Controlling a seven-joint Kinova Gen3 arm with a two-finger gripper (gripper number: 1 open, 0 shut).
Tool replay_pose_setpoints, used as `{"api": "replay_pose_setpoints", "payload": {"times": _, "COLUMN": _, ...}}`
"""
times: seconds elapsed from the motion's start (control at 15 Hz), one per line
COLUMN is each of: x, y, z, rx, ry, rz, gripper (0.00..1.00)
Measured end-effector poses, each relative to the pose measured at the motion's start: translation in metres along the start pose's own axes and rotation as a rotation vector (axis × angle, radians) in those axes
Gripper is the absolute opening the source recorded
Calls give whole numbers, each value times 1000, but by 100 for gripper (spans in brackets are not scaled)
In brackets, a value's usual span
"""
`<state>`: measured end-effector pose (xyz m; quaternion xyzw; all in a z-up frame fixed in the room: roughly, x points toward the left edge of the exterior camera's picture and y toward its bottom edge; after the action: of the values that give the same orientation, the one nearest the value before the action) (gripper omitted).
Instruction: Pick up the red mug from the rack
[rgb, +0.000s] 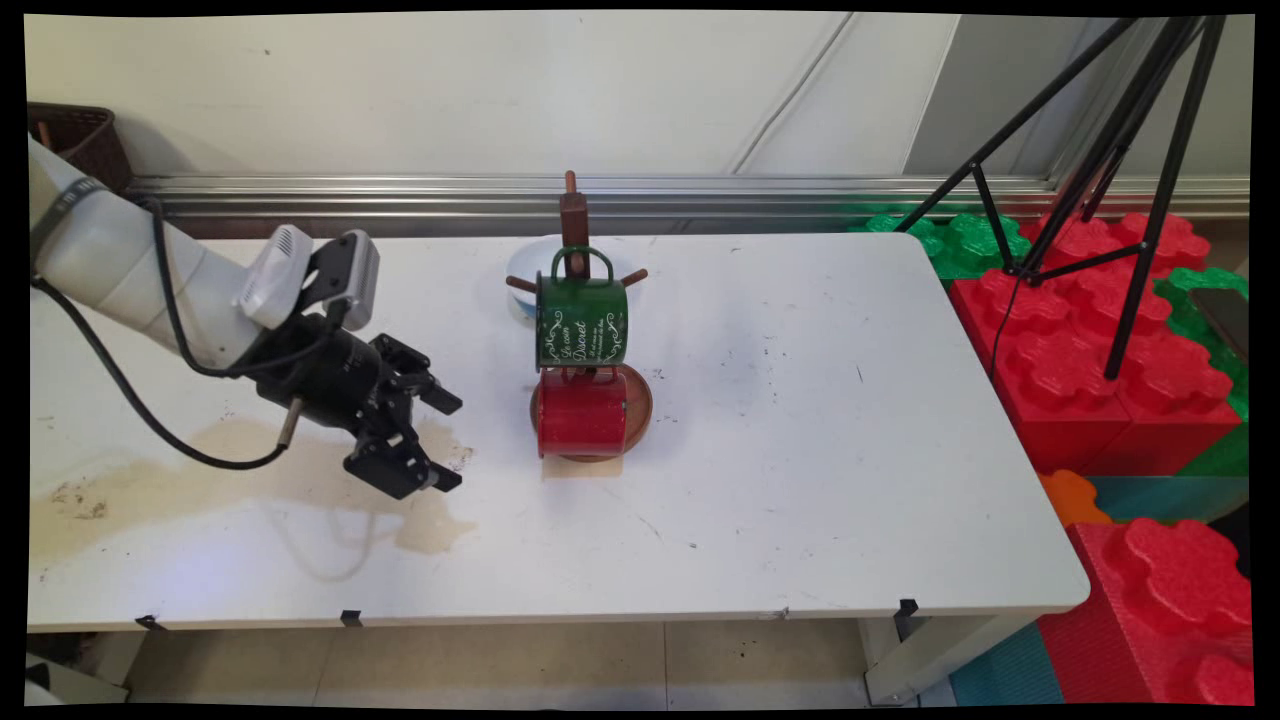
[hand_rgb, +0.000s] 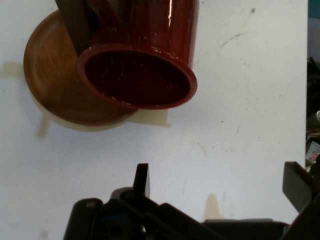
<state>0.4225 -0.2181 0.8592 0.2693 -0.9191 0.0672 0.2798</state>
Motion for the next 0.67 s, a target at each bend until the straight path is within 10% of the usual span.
{"api": "replay_pose_setpoints", "payload": {"times": 0.67, "x": -4, "y": 5, "z": 22, "rx": 14, "ry": 43, "rz": -3, "gripper": 100}}
